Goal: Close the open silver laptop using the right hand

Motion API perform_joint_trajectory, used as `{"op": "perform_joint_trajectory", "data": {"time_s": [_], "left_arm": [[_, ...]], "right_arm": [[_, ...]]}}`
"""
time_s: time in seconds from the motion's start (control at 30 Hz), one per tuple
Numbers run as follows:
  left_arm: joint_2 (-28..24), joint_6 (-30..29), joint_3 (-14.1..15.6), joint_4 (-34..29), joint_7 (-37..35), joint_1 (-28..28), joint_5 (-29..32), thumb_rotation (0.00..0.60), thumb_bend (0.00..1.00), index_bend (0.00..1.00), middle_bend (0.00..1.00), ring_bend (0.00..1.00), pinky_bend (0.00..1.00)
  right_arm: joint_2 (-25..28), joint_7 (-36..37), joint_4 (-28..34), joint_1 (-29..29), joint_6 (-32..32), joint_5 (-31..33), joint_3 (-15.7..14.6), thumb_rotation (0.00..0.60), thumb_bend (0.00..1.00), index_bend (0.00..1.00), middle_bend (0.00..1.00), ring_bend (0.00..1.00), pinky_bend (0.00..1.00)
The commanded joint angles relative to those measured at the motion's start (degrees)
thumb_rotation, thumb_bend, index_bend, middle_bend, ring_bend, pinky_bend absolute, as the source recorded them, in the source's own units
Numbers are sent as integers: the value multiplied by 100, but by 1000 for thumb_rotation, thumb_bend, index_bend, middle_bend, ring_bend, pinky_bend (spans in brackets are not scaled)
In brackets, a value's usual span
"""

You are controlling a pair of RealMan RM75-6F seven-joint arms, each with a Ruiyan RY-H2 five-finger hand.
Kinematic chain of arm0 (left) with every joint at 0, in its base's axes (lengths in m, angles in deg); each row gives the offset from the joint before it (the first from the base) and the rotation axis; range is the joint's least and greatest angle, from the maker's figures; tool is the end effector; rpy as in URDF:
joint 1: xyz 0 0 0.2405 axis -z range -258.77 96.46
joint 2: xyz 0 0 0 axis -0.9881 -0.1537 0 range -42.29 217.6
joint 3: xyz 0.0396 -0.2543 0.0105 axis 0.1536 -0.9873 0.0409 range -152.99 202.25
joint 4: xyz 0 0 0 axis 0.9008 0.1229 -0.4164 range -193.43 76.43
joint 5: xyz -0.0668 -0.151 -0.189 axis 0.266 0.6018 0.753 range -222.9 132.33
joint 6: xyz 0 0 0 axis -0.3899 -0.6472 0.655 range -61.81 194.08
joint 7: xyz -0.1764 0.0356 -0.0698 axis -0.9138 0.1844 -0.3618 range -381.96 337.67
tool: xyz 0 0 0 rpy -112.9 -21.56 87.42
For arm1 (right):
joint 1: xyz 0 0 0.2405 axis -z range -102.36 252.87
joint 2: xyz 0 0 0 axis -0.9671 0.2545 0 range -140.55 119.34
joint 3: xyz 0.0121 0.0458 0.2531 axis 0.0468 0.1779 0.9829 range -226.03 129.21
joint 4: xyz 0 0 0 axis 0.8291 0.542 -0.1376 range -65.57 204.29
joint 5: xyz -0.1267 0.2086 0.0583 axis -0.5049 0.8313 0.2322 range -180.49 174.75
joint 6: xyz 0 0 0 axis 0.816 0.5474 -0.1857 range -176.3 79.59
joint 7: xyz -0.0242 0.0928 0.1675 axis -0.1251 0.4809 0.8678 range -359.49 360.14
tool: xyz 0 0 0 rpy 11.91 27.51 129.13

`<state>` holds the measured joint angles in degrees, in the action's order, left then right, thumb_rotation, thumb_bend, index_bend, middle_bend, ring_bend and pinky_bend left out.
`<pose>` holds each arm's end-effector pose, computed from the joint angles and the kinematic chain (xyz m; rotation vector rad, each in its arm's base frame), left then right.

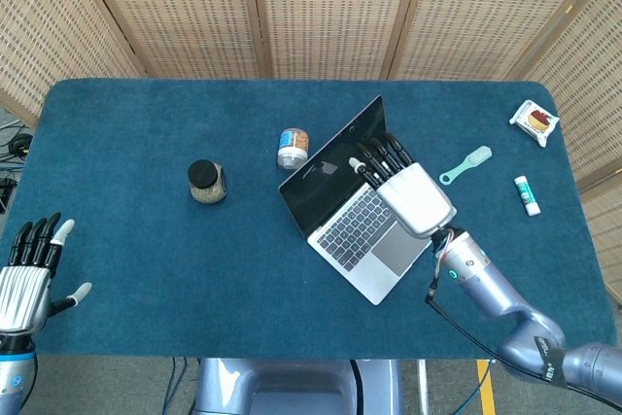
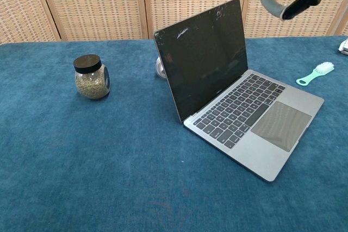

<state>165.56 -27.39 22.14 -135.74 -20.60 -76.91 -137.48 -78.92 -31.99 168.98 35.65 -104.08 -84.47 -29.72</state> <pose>-0.3280 0.2275 0.0829 -1.3942 -0.7286 -1.0001 -0.0715 -0.4023 0.0533 1.9231 -0.2613 0.9572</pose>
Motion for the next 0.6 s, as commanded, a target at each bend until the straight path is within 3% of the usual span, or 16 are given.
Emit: {"op": "perform_joint_trajectory", "data": {"time_s": [0.03,0.1,0.6], "left_arm": [[-5,12,0,4,-25,3,11,600,12,0,0,0,0],[-4,24,1,7,-27,10,15,600,11,0,0,0,0],[33,139,-3,67,-28,57,86,600,11,0,0,0,0]], "right_arm": [[-93,-191,-46,-159,99,207,17,600,956,121,84,0,10],[-148,-258,-98,-238,138,315,7,600,998,125,88,0,19],[-570,-852,-478,-874,373,927,-70,600,1000,154,109,0,36]]}}
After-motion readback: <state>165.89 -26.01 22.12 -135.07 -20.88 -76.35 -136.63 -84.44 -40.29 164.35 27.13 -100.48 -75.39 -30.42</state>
